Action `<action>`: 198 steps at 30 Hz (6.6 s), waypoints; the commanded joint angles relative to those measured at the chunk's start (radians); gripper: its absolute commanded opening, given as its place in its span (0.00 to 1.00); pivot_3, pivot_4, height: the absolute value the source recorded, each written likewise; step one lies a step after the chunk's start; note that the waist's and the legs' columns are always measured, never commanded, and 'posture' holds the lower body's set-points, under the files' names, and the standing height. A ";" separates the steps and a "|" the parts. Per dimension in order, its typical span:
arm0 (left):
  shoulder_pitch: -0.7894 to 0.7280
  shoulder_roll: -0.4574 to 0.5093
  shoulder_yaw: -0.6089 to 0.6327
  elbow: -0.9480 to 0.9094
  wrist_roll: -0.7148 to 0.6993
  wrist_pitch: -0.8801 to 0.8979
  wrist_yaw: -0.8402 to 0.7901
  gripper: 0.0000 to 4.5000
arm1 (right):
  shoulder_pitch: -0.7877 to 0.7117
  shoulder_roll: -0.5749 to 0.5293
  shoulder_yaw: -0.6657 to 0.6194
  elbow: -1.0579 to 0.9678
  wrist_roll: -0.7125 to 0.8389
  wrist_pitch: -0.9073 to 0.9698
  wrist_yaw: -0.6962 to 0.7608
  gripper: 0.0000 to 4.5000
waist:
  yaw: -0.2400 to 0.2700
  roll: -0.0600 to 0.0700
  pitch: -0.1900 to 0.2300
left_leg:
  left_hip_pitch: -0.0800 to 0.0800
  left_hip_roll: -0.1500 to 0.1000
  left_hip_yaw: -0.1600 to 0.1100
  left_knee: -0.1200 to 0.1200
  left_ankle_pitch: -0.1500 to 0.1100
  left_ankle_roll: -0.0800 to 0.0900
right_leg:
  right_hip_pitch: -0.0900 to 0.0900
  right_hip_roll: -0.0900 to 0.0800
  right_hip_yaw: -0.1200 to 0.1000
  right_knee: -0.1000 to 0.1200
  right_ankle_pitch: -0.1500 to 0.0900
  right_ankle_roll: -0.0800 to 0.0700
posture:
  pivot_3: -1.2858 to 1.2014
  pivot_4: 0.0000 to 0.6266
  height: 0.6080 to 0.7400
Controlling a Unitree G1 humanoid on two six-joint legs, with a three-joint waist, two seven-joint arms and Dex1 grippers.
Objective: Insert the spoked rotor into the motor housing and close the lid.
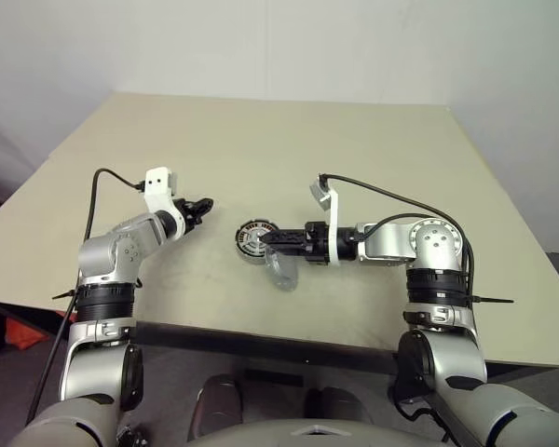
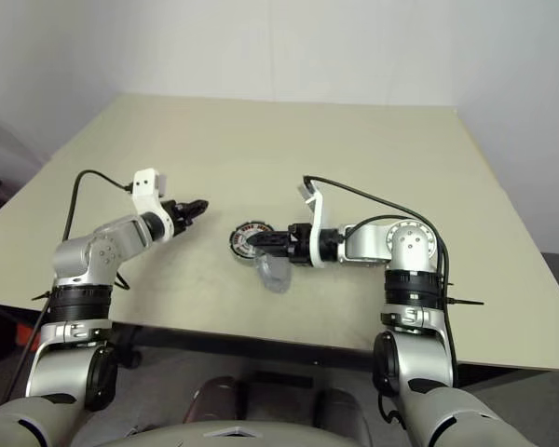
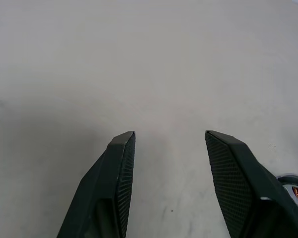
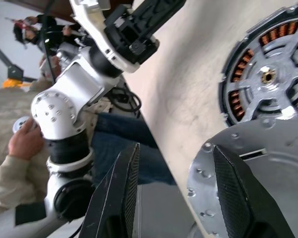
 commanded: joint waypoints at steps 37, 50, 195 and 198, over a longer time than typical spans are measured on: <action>-0.019 -0.030 -0.029 0.008 0.030 -0.043 -0.030 0.53 | 0.187 -0.246 0.117 -0.155 -0.319 -0.029 0.409 0.58 | 0.017 0.000 0.000 | -0.001 0.000 -0.002 0.001 0.000 0.000 | 0.001 0.000 -0.001 0.000 0.003 -0.005 | 0.52 0.00 1.00; -0.030 -0.025 -0.035 0.030 0.041 -0.051 -0.039 0.53 | 0.089 -0.250 0.057 0.000 -0.442 -0.156 0.416 0.58 | 0.018 0.000 -0.001 | 0.000 0.000 -0.002 0.002 0.003 -0.001 | 0.002 0.000 -0.001 0.000 0.002 -0.002 | 0.52 0.00 1.00; 0.319 0.028 -0.135 -0.429 0.130 -0.187 -0.090 0.53 | 0.490 -0.451 0.177 -0.244 -0.497 -0.447 0.823 0.01 | -0.008 0.004 -0.008 | 0.002 0.000 -0.001 0.007 -0.002 0.015 | 0.017 -0.015 -0.019 -0.004 -0.003 0.005 | 0.52 0.00 1.00; 0.319 0.029 -0.135 -0.428 0.133 -0.186 -0.089 0.53 | 0.490 -0.466 0.183 -0.246 -0.484 -0.421 0.850 0.01 | -0.008 0.004 -0.008 | 0.002 0.000 -0.001 0.007 -0.002 0.015 | 0.017 -0.015 -0.019 -0.004 -0.003 0.005 | 0.52 0.00 1.00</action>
